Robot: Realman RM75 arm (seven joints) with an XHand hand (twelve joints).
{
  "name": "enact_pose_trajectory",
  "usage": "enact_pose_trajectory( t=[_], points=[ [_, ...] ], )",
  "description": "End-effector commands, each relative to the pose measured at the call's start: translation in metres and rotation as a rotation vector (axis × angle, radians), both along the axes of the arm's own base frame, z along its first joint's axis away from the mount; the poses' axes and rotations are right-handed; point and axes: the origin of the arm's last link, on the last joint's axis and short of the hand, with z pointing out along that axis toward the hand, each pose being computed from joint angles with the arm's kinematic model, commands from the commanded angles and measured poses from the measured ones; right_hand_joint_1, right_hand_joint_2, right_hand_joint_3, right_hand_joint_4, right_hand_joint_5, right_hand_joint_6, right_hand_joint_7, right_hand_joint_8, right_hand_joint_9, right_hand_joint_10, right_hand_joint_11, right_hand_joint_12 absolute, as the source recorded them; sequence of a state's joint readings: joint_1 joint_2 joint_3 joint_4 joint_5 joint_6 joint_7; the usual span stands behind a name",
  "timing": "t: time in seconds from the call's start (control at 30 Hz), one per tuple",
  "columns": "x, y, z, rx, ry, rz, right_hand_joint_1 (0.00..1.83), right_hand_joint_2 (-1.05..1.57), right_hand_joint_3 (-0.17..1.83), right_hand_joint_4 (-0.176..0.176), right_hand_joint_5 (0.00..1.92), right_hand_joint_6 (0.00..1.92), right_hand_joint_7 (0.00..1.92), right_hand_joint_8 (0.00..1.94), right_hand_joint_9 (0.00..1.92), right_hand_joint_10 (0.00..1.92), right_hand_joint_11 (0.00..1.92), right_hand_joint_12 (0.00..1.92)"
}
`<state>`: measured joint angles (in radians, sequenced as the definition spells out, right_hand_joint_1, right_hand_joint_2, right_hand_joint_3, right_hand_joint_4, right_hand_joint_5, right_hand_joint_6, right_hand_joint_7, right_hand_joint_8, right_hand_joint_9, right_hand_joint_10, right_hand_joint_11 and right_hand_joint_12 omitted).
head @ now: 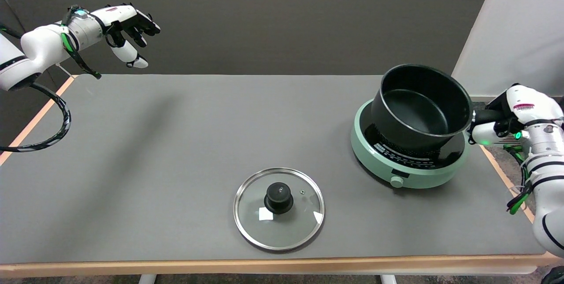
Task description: Pick up the pot.
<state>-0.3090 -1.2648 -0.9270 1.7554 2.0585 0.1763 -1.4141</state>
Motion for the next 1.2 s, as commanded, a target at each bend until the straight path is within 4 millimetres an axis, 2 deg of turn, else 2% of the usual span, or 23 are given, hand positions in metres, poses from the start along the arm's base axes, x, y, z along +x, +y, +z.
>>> enact_pose_trajectory(
  t=[0.03,0.3,0.63,0.87,1.2],
  points=[
    [0.029,-0.025,0.007,0.075,0.004,0.083,1.12,0.82,1.50,-0.108,1.60,1.60,1.60,1.60,1.60,1.60,1.60,1.60],
    [0.053,-0.064,0.007,0.179,0.010,0.128,1.13,0.82,1.52,-0.109,1.61,1.61,1.61,1.61,1.61,1.61,1.61,1.61],
    [0.066,-0.115,-0.005,0.310,-0.007,0.138,1.14,0.83,1.50,-0.111,1.61,1.61,1.61,1.61,1.61,1.61,1.61,1.61],
    [0.069,-0.150,-0.029,0.428,-0.009,0.137,1.15,0.81,1.50,-0.112,1.62,1.62,1.62,1.62,1.62,1.62,1.62,1.62],
    [0.075,-0.189,-0.065,0.567,0.001,0.127,1.15,0.83,1.48,-0.112,1.63,1.63,1.63,1.63,1.63,1.63,1.63,1.63]
  ],
)
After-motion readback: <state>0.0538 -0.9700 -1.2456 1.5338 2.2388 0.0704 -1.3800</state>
